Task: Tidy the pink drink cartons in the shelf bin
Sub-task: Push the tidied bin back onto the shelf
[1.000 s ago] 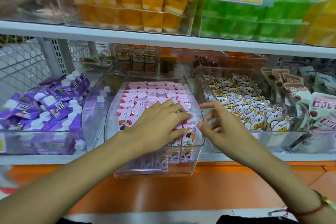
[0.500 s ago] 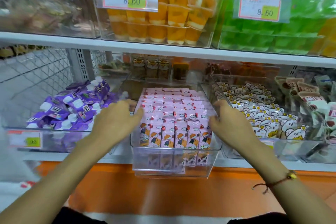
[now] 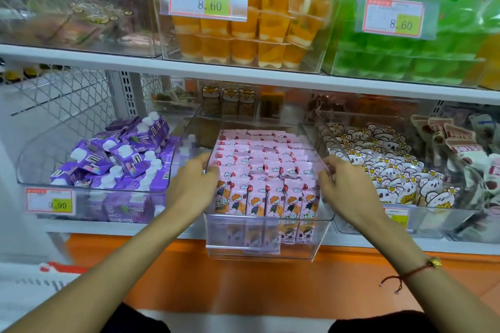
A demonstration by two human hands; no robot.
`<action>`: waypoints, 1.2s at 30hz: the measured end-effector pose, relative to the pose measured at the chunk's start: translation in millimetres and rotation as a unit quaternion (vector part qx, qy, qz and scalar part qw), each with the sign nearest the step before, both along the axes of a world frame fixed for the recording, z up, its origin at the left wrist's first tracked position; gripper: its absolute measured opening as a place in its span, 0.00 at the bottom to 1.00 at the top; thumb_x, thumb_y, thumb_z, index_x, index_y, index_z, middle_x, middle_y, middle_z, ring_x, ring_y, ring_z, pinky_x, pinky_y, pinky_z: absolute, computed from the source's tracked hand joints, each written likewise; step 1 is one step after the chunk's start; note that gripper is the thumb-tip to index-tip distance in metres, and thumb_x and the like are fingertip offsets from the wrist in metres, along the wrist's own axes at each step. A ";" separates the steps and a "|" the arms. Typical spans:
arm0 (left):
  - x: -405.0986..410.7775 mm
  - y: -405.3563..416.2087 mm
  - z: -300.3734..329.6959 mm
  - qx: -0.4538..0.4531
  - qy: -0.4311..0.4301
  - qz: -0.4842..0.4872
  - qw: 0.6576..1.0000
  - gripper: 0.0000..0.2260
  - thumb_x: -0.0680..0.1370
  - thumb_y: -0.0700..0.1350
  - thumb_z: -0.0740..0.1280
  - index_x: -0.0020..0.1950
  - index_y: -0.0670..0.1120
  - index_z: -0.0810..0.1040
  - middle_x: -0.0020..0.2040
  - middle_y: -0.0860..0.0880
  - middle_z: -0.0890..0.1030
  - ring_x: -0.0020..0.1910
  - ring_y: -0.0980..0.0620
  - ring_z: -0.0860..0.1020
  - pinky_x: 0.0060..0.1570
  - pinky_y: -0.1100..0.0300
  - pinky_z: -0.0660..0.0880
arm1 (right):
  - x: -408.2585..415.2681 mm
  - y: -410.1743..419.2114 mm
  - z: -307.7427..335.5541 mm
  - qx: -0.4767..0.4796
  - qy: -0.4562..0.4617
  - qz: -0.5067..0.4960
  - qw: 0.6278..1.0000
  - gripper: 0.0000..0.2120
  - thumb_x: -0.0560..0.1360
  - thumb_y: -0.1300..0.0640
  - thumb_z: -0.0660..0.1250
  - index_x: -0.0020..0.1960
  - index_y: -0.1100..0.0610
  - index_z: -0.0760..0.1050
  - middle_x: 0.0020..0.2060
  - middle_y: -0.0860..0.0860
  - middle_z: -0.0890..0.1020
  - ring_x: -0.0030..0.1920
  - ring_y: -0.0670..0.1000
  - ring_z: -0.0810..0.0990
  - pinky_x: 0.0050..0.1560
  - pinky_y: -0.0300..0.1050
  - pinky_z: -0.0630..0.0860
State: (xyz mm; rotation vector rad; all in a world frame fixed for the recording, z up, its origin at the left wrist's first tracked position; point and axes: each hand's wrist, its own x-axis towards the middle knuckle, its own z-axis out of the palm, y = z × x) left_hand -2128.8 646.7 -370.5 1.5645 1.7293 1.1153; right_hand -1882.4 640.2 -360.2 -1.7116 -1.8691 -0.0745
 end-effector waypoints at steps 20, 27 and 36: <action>0.0 29.6 29.2 0.092 -0.053 0.074 0.992 0.14 0.78 0.47 0.66 0.32 0.55 0.76 0.37 0.52 0.79 0.45 0.46 0.82 0.52 0.54 0.76 | -3.6 27.0 25.5 0.068 0.029 -0.004 0.997 0.06 0.73 0.60 0.65 0.42 0.62 0.78 0.30 0.56 0.80 0.33 0.58 0.78 0.36 0.48 0.76; -9.4 12.8 2.9 0.080 0.006 -0.020 0.997 0.13 0.78 0.37 0.63 0.57 0.49 0.81 0.45 0.47 0.85 0.47 0.44 0.81 0.50 0.47 0.77 | -1.9 0.9 5.8 0.025 -0.030 -0.009 0.999 0.07 0.76 0.56 0.65 0.46 0.60 0.75 0.32 0.56 0.79 0.35 0.60 0.77 0.31 0.47 0.65; -10.9 10.8 -2.4 -0.014 -0.004 -0.023 1.000 0.15 0.77 0.47 0.63 0.64 0.55 0.71 0.61 0.48 0.78 0.56 0.42 0.78 0.55 0.43 0.76 | -50.8 -68.3 -33.5 0.073 -0.118 0.112 0.984 0.23 0.71 0.37 0.65 0.54 0.54 0.77 0.45 0.49 0.79 0.47 0.53 0.76 0.48 0.43 0.67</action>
